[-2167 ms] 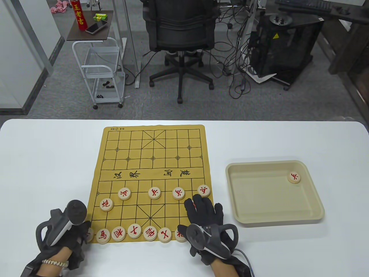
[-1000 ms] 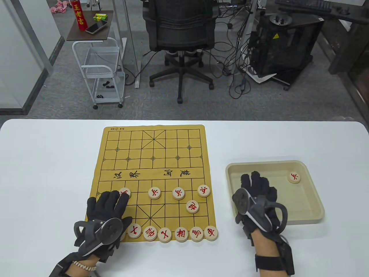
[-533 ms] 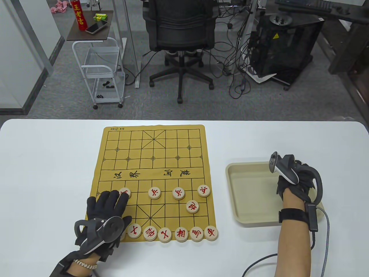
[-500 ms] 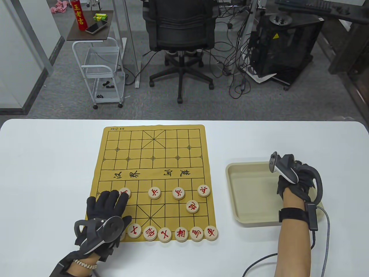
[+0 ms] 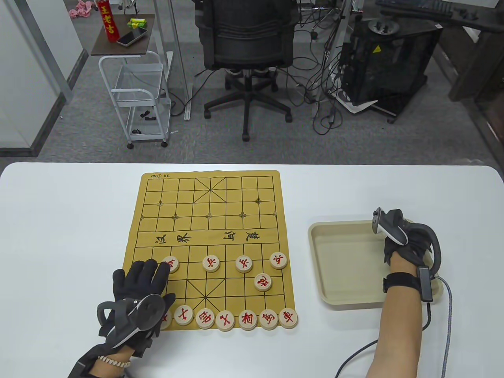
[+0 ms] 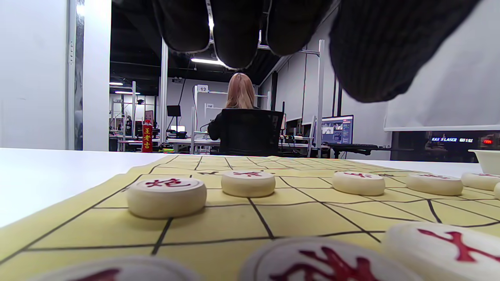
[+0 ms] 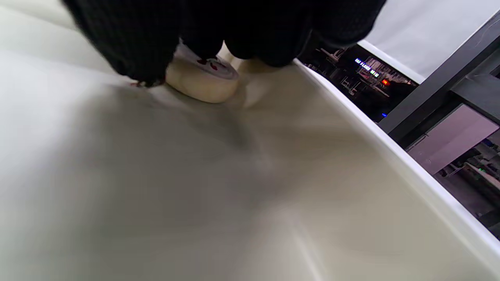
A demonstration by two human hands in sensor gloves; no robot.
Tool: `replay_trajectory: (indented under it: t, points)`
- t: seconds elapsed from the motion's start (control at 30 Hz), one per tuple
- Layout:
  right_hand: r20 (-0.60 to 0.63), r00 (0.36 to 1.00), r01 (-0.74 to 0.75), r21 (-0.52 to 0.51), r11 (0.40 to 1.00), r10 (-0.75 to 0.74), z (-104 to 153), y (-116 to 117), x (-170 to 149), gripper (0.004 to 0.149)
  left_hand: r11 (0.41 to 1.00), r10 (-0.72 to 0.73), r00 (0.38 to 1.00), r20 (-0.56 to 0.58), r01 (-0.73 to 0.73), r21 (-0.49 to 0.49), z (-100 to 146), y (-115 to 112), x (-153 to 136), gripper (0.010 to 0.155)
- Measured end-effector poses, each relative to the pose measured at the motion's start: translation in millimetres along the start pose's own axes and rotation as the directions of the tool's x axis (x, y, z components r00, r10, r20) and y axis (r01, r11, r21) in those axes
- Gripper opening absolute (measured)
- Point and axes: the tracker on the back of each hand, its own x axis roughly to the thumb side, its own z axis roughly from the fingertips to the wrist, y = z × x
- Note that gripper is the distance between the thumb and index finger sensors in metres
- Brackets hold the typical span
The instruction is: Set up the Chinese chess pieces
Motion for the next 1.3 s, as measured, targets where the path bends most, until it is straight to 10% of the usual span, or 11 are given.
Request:
replay_trajectory:
  t: [0.83, 1.3]
  points:
    - [-0.050, 0.998, 0.036, -0.137, 0.990, -0.043, 11, -6, -4, 0.062, 1.000, 0.010, 1.000, -0.026, -0.010, -0.003, 2, 2, -7, 0.080]
    - [0.362, 0.909, 0.364, -0.443, 0.819, -0.208, 165, -90, 54, 0.072, 0.999, 0.044, 0.999, -0.009, -0.044, 0.014, 8, 7, -11, 0.081]
